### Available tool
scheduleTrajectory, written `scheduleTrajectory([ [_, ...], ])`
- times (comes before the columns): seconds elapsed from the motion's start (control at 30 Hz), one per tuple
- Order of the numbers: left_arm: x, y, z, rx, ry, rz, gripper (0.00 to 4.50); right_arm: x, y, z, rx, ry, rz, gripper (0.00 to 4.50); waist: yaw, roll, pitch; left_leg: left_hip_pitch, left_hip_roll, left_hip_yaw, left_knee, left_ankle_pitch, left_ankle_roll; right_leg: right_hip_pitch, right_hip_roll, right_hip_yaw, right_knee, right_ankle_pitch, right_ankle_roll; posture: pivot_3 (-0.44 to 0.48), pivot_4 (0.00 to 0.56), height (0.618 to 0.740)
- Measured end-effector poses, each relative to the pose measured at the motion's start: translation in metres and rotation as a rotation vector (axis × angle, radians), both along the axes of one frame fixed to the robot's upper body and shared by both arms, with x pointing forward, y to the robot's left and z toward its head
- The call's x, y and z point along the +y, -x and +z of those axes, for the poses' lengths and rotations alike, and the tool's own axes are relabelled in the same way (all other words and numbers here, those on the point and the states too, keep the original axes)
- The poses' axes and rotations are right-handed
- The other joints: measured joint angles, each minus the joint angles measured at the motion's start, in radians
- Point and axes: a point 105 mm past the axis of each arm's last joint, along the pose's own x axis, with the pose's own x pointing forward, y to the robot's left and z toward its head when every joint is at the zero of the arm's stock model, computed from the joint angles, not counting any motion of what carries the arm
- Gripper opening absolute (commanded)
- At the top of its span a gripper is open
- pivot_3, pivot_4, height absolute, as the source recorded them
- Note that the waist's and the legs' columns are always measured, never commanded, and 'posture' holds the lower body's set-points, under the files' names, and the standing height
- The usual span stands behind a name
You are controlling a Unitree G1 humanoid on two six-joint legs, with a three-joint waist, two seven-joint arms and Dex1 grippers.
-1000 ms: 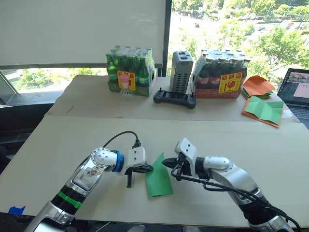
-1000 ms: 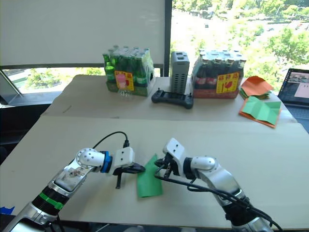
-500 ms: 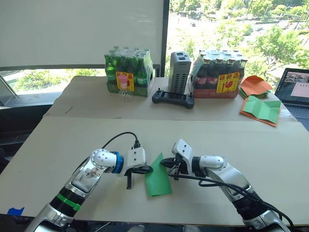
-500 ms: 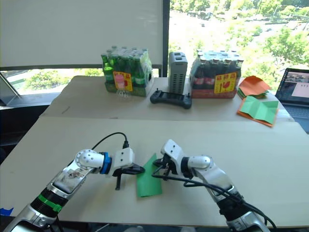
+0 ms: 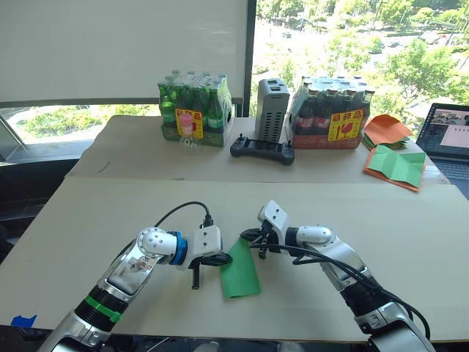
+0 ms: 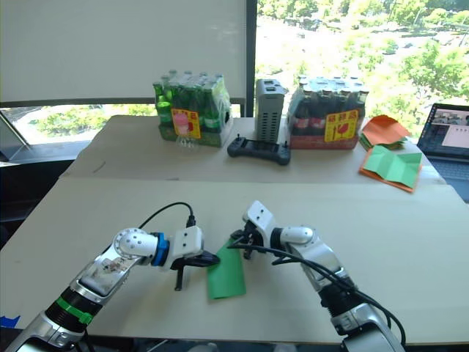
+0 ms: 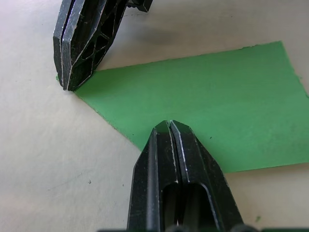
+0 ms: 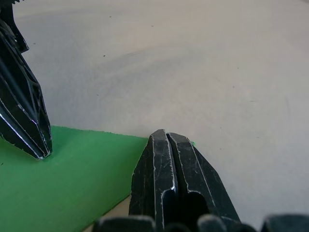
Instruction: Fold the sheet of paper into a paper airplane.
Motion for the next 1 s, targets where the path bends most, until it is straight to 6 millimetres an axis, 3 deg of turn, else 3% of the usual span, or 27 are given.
scheduleTrajectory([
  [0.37,0.001,0.001,-0.001,-0.001,-0.004,0.0,0.04,-0.001,0.032,-0.008,0.016,-0.01,0.054,0.0,0.001,0.001,0.0,0.001,0.0,0.0,0.0,0.0,0.0,0.001,0.0,0.0,0.0,0.0,0.0,0.0,0.15,0.675],
  [1.0,0.001,0.001,-0.001,0.003,-0.006,-0.009,0.04,-0.009,0.055,-0.016,0.061,-0.008,0.048,0.0,0.006,0.0,-0.001,0.001,0.0,0.0,0.0,0.0,0.0,0.001,0.0,0.0,-0.001,0.0,0.0,0.0,0.15,0.675],
])
